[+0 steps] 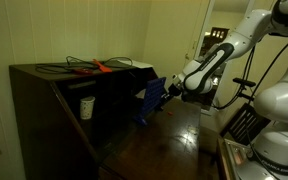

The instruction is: Put the orange objects inside the blue object

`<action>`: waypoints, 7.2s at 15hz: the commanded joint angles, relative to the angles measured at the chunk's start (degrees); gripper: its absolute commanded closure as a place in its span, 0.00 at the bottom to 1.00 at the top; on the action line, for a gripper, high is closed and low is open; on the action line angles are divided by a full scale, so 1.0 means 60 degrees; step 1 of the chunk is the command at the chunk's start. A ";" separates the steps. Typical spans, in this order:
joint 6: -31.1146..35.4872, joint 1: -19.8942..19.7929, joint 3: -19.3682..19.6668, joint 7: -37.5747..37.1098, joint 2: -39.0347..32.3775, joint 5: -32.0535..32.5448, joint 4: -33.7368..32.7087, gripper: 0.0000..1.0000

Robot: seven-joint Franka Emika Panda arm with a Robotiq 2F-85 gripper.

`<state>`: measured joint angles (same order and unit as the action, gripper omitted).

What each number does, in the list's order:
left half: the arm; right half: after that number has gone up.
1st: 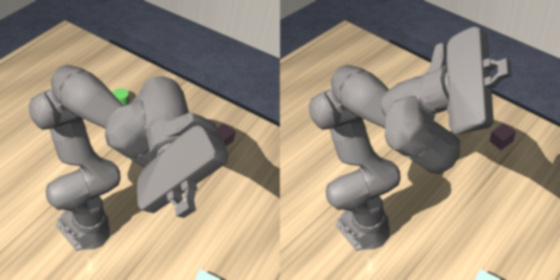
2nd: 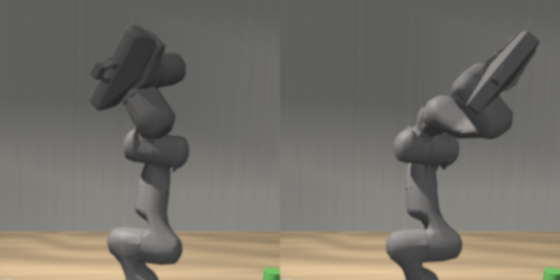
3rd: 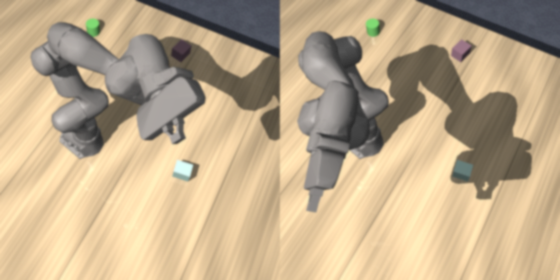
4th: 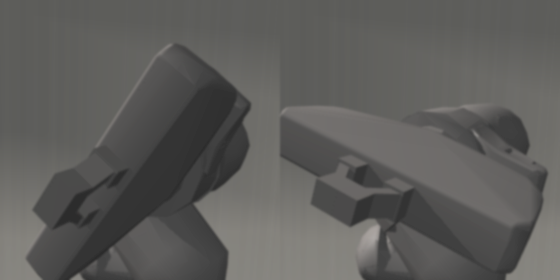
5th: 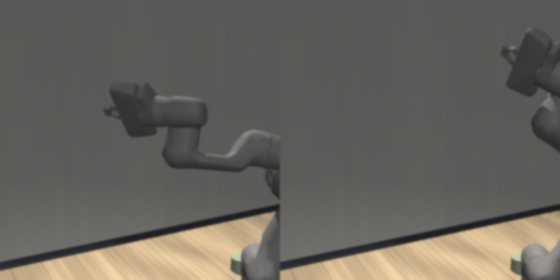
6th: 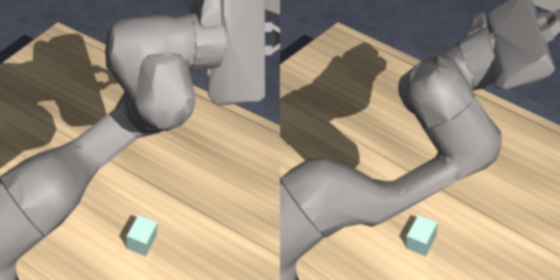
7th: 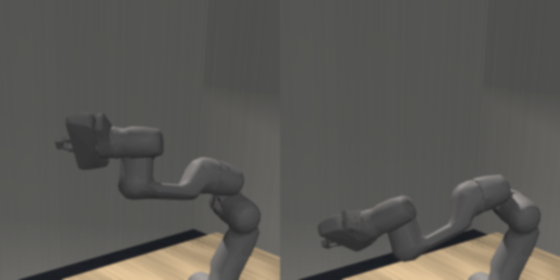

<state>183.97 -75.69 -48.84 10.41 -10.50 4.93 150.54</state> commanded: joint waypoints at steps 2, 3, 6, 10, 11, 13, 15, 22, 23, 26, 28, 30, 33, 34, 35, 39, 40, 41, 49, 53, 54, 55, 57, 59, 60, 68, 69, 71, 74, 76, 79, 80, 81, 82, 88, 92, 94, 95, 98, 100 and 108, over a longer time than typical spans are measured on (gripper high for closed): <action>-0.1786 -0.0179 0.0299 0.0114 0.0569 0.0112 0.0231 0.90; -0.2160 -0.0127 0.0445 0.0075 0.0642 0.0179 0.0229 0.90; -0.3043 -0.0032 0.0794 -0.0056 0.0651 0.0476 0.0146 0.90; -0.3803 0.0194 0.1270 -0.0411 0.0521 0.1188 0.0080 0.90; -0.3888 0.1807 0.2768 0.0087 0.0663 0.0498 0.0062 0.90; -0.3948 0.2976 0.4029 -0.0049 0.0565 0.0633 -0.0018 0.44; -0.3851 0.4463 0.5510 -0.0207 0.0396 0.0732 -0.0111 0.32; -0.3922 0.7842 0.8587 -0.0084 -0.0245 0.0037 -0.0617 0.00; -0.3997 0.8129 0.8814 -0.0018 -0.0312 -0.0150 -0.0683 0.00; -0.4397 0.8631 0.9128 0.0244 -0.0580 -0.0718 -0.0937 0.07; -0.4604 0.8811 0.9227 0.0330 -0.0696 -0.0959 -0.1093 0.16; -0.4794 0.8945 0.9370 0.0346 -0.0709 -0.1027 -0.1231 0.30; -0.5067 0.9089 0.9501 0.0359 -0.0717 -0.1060 -0.1387 0.42; -0.5150 0.9125 0.9530 0.0357 -0.0717 -0.1048 -0.1415 0.39; -0.5242 0.9164 0.9566 0.0351 -0.0730 -0.1023 -0.1457 0.38; -0.5660 0.9260 0.9632 0.0428 -0.0759 -0.1000 -0.1576 0.17; -0.5756 0.9282 0.9649 0.0438 -0.0783 -0.0968 -0.1613 0.15; -0.5850 0.9323 0.9693 0.0390 -0.0803 -0.0879 -0.1654 0.19; -0.6522 0.9466 0.9861 0.0428 -0.0856 -0.0793 -0.1949 0.36; -0.6850 0.9493 0.9890 0.0483 -0.0904 -0.0736 -0.2073 0.33; -0.6905 0.9504 0.9902 0.0480 -0.0920 -0.0711 -0.2105 0.33; -0.6970 0.9517 0.9916 0.0478 -0.0928 -0.0691 -0.2131 0.36; -0.7076 0.9540 0.9945 0.0485 -0.0943 -0.0667 -0.2175 0.42; -0.7180 0.9552 0.9954 0.0505 -0.0961 -0.0655 -0.2223 0.51; -0.7210 0.9559 0.9962 0.0497 -0.0966 -0.0641 -0.2235 0.49; -0.7442 0.9625 1.0019 0.0525 -0.0970 -0.0580 -0.2340 0.91; -0.7427 0.9630 1.0026 0.0533 -0.0955 -0.0579 -0.2330 0.91; -0.7368 0.9641 1.0035 0.0517 -0.0884 -0.0586 -0.2283 0.91; -0.7009 0.9660 1.0026 0.0559 -0.0359 -0.0613 -0.1997 0.91; -0.6572 0.9714 1.0044 0.0546 0.0080 -0.0514 -0.1738 0.91; -0.5735 0.9804 1.0063 0.0564 0.1007 -0.0419 -0.1162 0.91; -0.5553 0.9827 1.0056 0.0599 0.1336 -0.0461 -0.1005 0.91; -0.5356 0.9868 1.0062 0.0610 0.1732 -0.0446 -0.0808 0.91; -0.5041 0.9897 1.0064 0.0649 0.2091 -0.0475 -0.0586 0.91; -0.3071 1.0238 1.0163 0.0763 0.3824 -0.0774 0.0343 0.91; -0.1935 1.0629 1.0387 0.0697 0.4593 -0.0868 0.0893 0.91; -0.1106 1.0921 1.0544 0.0878 0.4773 -0.1275 0.1135 0.91; -0.0710 1.1235 1.0765 0.0943 0.4807 -0.1462 0.1199 0.91; 0.0275 1.2071 1.1384 0.0851 0.4960 -0.1532 0.1455 0.91; 0.0627 1.2701 1.1913 0.0769 0.4938 -0.1411 0.1325 0.91; 0.1979 1.4570 1.3831 0.0583 0.5164 -0.0977 0.1319 0.91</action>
<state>193.54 8.55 30.48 13.92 18.15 -2.12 157.02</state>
